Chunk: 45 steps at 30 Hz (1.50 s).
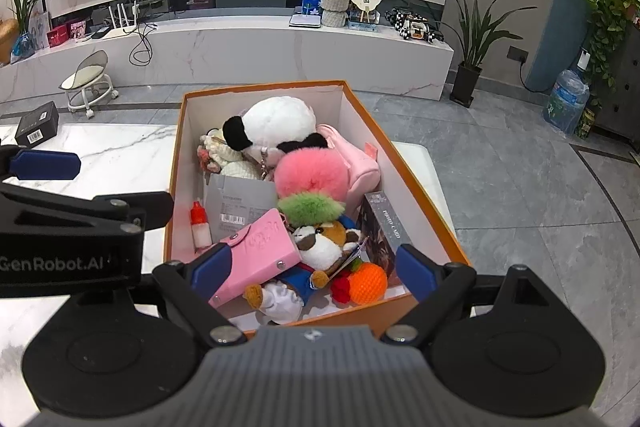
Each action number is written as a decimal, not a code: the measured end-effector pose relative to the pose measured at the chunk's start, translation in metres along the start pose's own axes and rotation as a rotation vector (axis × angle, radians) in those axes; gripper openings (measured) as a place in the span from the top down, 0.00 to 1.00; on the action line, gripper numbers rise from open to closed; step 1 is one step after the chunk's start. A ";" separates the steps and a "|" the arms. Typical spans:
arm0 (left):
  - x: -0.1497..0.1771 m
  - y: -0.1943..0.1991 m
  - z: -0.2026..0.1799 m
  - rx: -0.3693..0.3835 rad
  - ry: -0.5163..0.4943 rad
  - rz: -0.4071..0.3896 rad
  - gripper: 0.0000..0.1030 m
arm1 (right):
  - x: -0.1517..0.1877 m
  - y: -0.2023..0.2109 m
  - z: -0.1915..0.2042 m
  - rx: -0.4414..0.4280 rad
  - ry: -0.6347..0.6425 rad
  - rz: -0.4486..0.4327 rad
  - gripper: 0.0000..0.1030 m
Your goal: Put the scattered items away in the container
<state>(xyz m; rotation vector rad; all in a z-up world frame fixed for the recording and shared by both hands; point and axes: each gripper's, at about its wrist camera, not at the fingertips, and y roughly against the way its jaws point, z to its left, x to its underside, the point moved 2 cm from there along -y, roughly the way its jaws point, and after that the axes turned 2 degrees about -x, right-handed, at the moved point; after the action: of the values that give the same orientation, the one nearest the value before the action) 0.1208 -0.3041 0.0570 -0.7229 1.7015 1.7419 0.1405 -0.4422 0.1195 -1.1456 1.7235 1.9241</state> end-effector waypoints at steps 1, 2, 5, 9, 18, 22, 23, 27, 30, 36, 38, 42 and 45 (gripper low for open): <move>0.000 0.000 0.000 -0.001 0.000 -0.001 0.01 | 0.000 0.000 0.000 0.000 0.001 0.000 0.12; 0.000 0.001 0.000 -0.003 0.000 -0.002 0.01 | 0.000 0.000 0.000 0.000 0.002 0.000 0.12; 0.000 0.002 -0.002 -0.002 0.001 -0.004 0.01 | 0.000 0.001 0.001 0.000 0.004 -0.001 0.12; 0.000 0.004 -0.004 -0.001 0.002 -0.007 0.01 | 0.000 0.002 0.000 0.001 0.006 -0.001 0.12; -0.001 0.006 -0.008 0.000 0.003 -0.013 0.01 | 0.001 0.002 0.001 0.004 0.008 -0.003 0.12; -0.001 0.006 -0.008 0.000 0.003 -0.014 0.01 | 0.001 0.002 0.003 0.005 0.008 -0.003 0.12; -0.001 0.006 -0.008 0.001 0.003 -0.014 0.01 | 0.001 0.002 0.003 0.005 0.008 -0.003 0.12; -0.001 0.006 -0.008 0.002 0.003 -0.014 0.01 | 0.001 0.002 0.003 0.006 0.011 -0.001 0.12; -0.001 0.007 -0.008 0.003 0.003 -0.014 0.01 | 0.001 0.002 0.003 0.007 0.013 0.000 0.12; 0.002 0.007 -0.005 0.007 0.005 -0.013 0.01 | 0.001 0.001 0.004 0.009 0.019 0.003 0.12; 0.002 0.008 -0.005 0.007 0.005 -0.013 0.01 | 0.002 0.001 0.004 0.010 0.021 0.004 0.12; 0.001 0.007 -0.003 0.007 0.004 -0.012 0.01 | 0.001 0.002 0.004 0.010 0.022 0.005 0.12; 0.001 0.008 -0.003 0.008 0.003 -0.013 0.01 | 0.002 0.002 0.005 0.010 0.022 0.006 0.12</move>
<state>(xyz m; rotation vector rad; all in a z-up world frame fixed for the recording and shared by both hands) 0.1144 -0.3072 0.0612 -0.7317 1.7013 1.7256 0.1368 -0.4387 0.1193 -1.1640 1.7479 1.9114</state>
